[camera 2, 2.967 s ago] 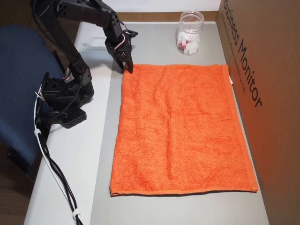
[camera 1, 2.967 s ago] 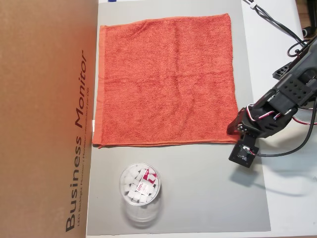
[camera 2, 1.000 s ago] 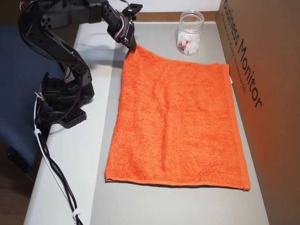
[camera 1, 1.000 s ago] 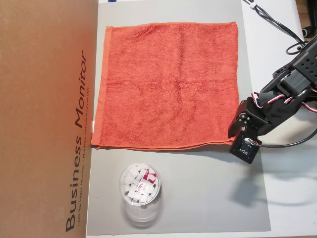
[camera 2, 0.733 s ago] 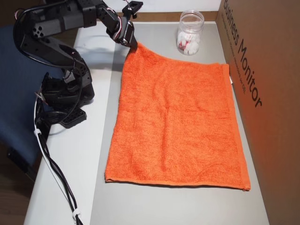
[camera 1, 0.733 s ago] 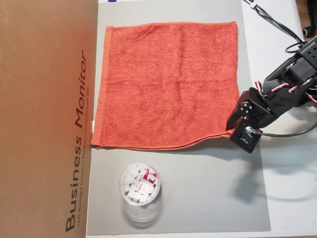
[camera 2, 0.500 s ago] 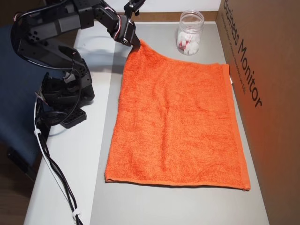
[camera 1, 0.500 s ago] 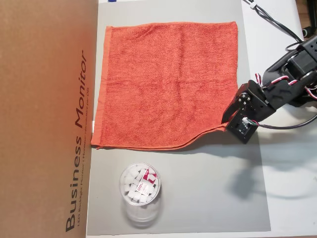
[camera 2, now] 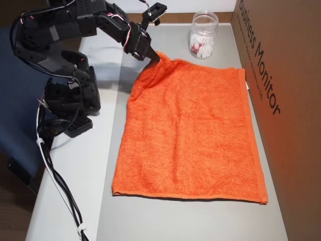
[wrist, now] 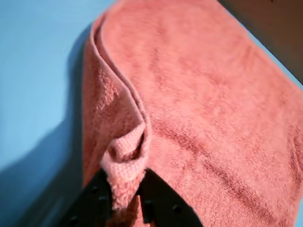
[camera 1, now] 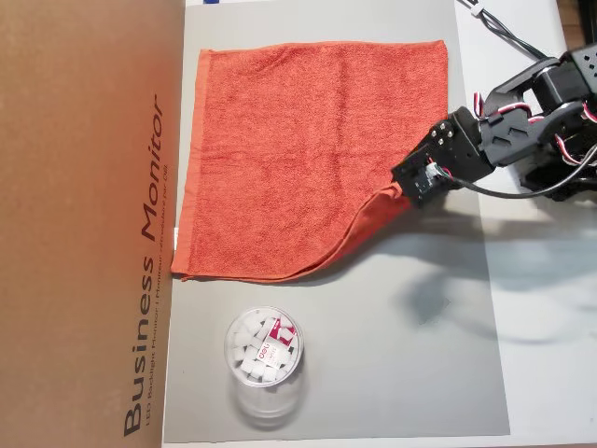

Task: Fold the blanket.

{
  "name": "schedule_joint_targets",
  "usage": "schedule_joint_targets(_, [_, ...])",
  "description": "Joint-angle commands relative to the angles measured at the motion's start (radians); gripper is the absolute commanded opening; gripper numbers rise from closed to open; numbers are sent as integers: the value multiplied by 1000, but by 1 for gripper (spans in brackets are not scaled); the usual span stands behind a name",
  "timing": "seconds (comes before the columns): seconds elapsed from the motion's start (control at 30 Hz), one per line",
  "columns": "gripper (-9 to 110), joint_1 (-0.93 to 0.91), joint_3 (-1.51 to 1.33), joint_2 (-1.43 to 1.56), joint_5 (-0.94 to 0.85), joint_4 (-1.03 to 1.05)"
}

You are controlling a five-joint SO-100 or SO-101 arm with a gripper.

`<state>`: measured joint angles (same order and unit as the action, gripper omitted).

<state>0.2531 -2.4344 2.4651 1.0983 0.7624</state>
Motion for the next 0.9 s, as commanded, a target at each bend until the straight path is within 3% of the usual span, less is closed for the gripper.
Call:
schedule_joint_targets(0.0, [0, -51, 71, 21, -5, -2])
schedule_joint_targets(0.87, [0, -330, 291, -49, -2, -17])
